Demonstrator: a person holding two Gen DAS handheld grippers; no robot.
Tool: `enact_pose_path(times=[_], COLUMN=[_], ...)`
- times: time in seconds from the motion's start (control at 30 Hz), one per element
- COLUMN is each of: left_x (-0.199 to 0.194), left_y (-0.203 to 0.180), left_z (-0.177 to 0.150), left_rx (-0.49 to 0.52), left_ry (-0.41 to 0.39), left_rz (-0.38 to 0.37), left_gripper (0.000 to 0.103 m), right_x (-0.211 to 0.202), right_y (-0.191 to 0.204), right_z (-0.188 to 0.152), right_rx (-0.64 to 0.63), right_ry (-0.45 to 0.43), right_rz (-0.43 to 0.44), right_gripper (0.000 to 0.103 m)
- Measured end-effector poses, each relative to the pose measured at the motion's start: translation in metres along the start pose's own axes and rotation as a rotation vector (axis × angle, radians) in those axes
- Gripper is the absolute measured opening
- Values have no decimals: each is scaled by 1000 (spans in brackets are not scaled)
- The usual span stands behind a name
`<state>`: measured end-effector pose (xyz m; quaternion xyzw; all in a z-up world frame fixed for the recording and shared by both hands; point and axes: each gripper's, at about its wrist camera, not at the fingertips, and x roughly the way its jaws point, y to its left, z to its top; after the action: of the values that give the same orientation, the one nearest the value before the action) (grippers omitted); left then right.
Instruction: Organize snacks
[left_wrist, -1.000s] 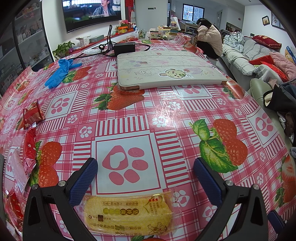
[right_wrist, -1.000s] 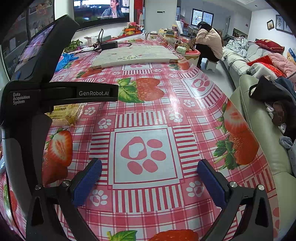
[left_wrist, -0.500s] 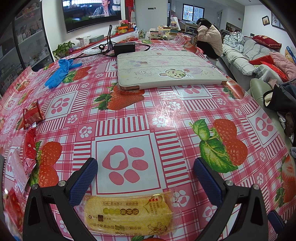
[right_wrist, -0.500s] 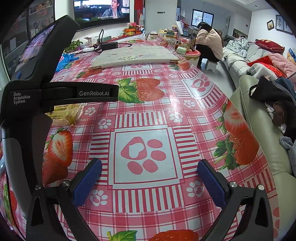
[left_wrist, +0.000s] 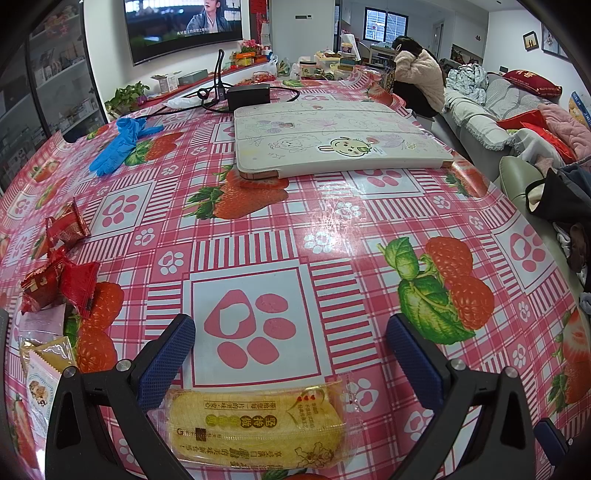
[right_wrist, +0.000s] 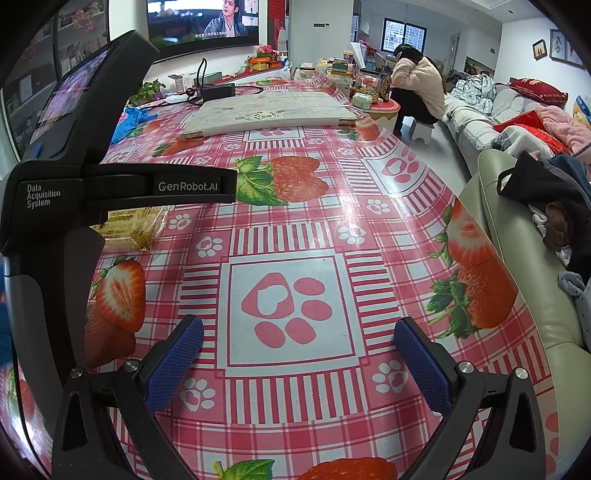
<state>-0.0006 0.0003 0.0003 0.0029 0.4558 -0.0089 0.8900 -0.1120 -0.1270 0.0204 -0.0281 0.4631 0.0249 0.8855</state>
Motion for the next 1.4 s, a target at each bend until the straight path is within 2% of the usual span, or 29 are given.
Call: enact_pose_path(times=[0.27,0.37,0.43,0.5,0.6,0.7,0.77,0.83,0.9,1.0,1.03,1.07,1.17,1.23,1.4], left_x=[-1,-1,-9,-37,-75,-106,-114,-116,-113,-99,-95,-93,-89,-87,-90], left_y=[0,-3,-4,2,22,60,93,123,148,160,158,153,144,152,176], left_z=[-1,5,4,-1,-13,-30,-49,-75,-96,-113,-114,-114,-113,-118,-129], left_rx=[5,13,21,7,1,-54,-117,-207,-302,-382,-391,-381,-311,-279,-214], left_ry=[10,110,154,106,59,45,73,126,167,223,230,217,222,215,175], left_rz=[1,-6,-44,-101,-124,-83,-22,22,26,41,38,70,120,156,127], left_gripper=[103,103,103,103,103,103,103,103,103,103,103,103,103,103,103], right_x=[0,0,0,0,0,0,0,0,0,0,0,0,0,0,0], right_y=[0,0,0,0,0,0,0,0,0,0,0,0,0,0,0], right_z=[0,0,0,0,0,0,0,0,0,0,0,0,0,-1,-1], right_rx=[0,0,0,0,0,0,0,0,0,0,0,0,0,0,0], right_ry=[-1,-1,-1,-1,-1,-1,-1,-1,-1,-1,-1,-1,-2,-2,-2], right_rz=[0,0,0,0,0,-1,0,0,-1,-1,-1,-1,0,0,0], right_gripper=[103,103,103,103,103,103,103,103,103,103,103,103,103,103,103])
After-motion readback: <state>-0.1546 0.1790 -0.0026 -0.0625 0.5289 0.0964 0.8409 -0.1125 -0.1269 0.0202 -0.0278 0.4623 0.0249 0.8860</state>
